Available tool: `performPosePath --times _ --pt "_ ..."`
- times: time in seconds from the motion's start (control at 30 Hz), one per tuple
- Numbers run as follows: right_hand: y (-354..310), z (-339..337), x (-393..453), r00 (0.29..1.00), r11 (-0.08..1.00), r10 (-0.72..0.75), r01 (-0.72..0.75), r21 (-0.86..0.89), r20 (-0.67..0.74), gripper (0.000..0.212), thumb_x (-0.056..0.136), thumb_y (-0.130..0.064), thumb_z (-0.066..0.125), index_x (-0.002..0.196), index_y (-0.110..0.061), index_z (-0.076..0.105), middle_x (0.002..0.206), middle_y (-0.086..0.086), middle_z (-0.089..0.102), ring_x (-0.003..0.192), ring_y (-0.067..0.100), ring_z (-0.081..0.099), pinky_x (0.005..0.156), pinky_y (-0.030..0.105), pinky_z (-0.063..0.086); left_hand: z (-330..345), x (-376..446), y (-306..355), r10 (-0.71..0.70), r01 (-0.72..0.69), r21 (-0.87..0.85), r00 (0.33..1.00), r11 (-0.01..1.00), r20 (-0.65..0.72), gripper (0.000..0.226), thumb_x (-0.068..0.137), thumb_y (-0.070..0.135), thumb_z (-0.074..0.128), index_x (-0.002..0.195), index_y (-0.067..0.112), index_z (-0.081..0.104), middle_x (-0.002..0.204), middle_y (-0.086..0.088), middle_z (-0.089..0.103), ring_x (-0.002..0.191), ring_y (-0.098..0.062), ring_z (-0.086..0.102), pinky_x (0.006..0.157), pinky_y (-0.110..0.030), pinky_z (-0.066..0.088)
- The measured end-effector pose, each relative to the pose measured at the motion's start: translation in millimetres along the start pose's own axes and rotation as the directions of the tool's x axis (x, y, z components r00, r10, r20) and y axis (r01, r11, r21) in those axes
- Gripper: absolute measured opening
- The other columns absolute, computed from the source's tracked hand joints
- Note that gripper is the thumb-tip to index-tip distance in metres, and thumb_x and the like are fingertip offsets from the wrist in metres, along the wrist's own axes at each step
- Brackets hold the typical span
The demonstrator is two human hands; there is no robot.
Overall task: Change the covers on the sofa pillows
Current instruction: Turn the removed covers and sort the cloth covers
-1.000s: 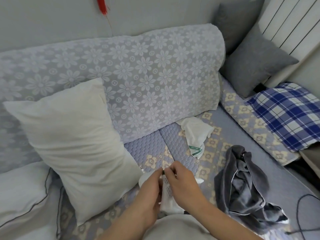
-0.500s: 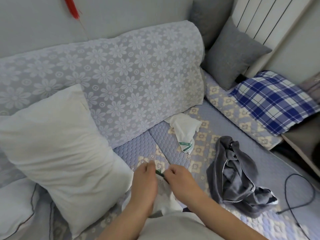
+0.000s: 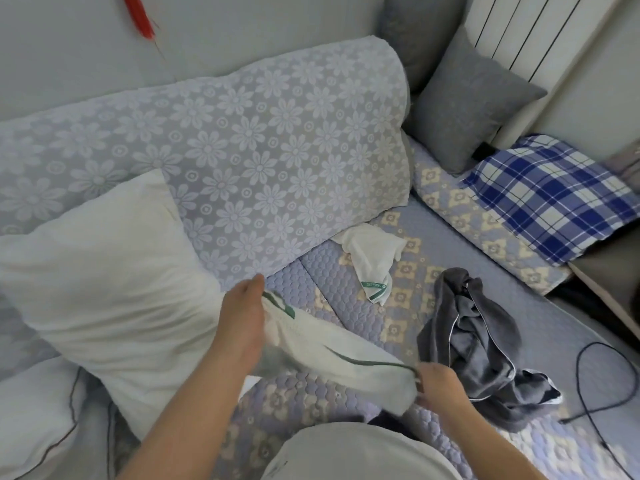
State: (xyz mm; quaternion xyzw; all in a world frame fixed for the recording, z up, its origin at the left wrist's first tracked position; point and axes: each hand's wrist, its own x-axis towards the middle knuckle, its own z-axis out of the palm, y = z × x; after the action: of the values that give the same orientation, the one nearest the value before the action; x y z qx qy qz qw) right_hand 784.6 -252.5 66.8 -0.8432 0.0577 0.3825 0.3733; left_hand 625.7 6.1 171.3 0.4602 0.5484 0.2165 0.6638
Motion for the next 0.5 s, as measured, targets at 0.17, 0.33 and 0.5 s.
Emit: performPosePath --times 0.17,0.33,0.5 --pt "-64.4 6.1 1.8 0.993 0.827 -0.094 0.121 0.549 -0.077 0.025 0.095 -0.004 0.045 0.072 -0.011 0.052 0.070 0.008 0.054 0.066 0.022 0.054 0.066 0.038 0.049 11.1 63.9 50.9 -0.045 0.052 -0.042 0.988 0.998 0.145 0.016 0.103 0.017 0.055 0.102 0.004 0.065 0.094 -0.012 0.073 0.084 -0.023 0.068 0.080 -0.036 0.055" --pt "-104.4 32.0 -18.1 0.918 0.875 -0.358 0.394 0.282 -0.170 0.022 0.096 -0.018 0.050 0.085 -0.008 0.067 0.089 0.016 0.067 0.080 0.027 0.062 0.076 0.042 0.052 -6.7 120.2 85.6 0.071 -0.079 0.143 0.996 0.987 0.062 0.008 0.096 0.014 0.062 0.100 0.008 0.063 0.100 -0.016 0.063 0.075 -0.022 0.061 0.071 -0.036 0.048" --pt "-60.5 53.8 0.3 0.794 0.945 -0.326 0.254 0.207 0.514 0.015 0.099 -0.025 0.059 0.113 -0.025 0.066 0.117 -0.007 0.068 0.107 0.014 0.067 0.095 0.033 0.055 -27.7 137.6 34.7 0.264 -0.036 0.502 0.881 0.864 -0.392 0.039 0.085 0.017 0.060 0.117 -0.005 0.059 0.122 -0.027 0.062 0.112 -0.039 0.062 0.094 -0.044 0.049"
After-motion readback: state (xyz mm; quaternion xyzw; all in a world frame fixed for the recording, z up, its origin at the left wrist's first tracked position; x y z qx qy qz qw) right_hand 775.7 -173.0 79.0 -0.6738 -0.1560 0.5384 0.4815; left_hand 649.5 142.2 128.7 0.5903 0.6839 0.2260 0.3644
